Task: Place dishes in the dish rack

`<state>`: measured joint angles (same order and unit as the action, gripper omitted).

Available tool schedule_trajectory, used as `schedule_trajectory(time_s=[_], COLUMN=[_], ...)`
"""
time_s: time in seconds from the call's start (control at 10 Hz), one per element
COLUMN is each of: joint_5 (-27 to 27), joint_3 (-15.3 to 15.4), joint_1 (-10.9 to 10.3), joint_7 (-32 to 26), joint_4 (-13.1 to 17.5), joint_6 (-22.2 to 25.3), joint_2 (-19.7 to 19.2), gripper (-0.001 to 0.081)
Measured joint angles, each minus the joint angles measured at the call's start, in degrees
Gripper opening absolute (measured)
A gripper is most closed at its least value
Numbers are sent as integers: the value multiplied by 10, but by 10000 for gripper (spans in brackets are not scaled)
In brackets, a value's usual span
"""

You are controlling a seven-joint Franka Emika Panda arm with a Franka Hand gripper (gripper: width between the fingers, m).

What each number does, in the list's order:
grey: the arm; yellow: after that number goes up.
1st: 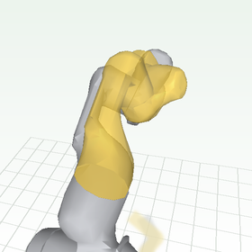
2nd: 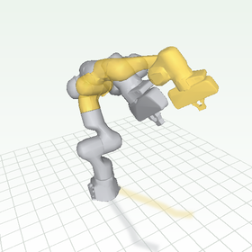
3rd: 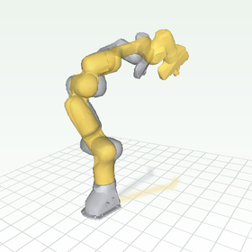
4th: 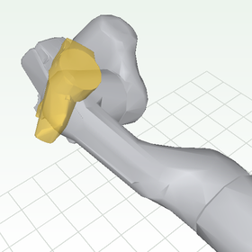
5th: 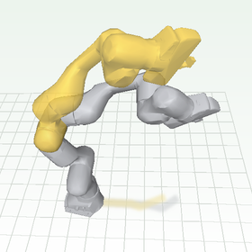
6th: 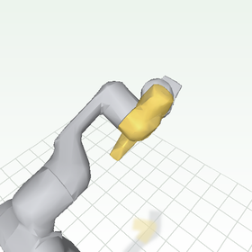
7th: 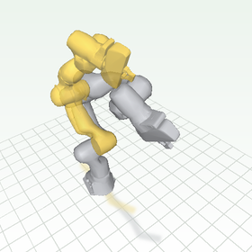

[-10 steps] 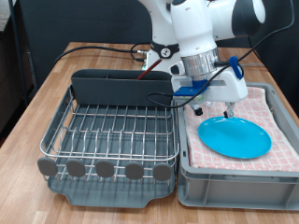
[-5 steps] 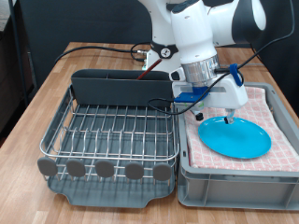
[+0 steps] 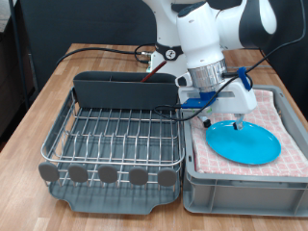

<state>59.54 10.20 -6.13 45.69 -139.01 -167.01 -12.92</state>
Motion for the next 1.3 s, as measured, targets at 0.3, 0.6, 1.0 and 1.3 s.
schedule_trajectory(time_s=[0.3, 0.6, 1.0, 1.3], joint_5=[-137, -151, -162, -34], joint_3=[-46, -53, -57, -8], joint_1=[-32, -38, -40, -7], joint_7=[138, 160, 181, 48], joint_4=[0, 0, -2, 5], joint_6=[14, 17, 16, 3], joint_2=[-9, -10, -10, -6], gripper=[802, 802, 802, 802])
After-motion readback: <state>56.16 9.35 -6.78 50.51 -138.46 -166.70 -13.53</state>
